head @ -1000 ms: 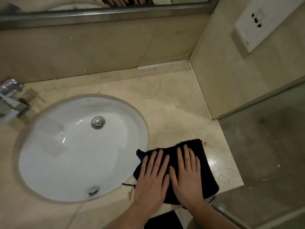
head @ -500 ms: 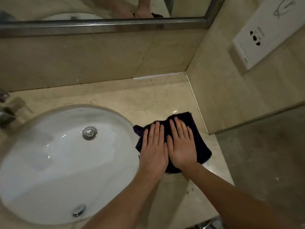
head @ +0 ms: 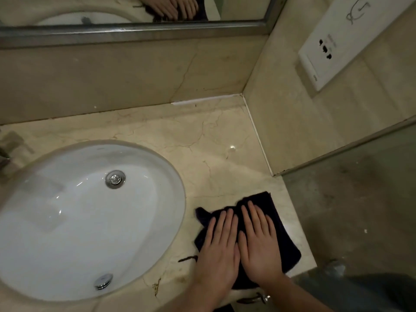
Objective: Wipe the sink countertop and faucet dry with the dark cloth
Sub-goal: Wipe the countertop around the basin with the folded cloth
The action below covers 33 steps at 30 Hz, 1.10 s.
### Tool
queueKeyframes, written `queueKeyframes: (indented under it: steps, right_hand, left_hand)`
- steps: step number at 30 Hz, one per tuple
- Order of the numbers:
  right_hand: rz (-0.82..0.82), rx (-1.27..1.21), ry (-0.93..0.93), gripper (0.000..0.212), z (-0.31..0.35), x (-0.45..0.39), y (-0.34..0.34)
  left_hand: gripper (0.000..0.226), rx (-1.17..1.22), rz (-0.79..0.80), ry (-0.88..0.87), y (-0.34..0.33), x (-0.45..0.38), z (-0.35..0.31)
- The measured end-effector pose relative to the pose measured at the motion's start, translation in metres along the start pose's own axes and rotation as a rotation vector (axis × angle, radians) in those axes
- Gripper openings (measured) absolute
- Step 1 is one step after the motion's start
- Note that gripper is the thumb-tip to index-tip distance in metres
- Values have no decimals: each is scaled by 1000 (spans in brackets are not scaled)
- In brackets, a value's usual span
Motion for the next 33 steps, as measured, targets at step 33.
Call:
queueKeyframes:
  steps: [33]
  right_hand:
    - [-40, -30, -54, 59, 41, -146, 23]
  left_hand:
    - [58, 45, -159, 98, 46, -102, 91]
Point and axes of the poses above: each hand's wrist, its own x-axis away from the middle knuckle, its own y-axis out of the back of the hand, z = x × y, the point moved 2 cm from there along -x, towards the middle knuckle, and after that the axes turned 6 degrees about z, right-handed, at the moved point
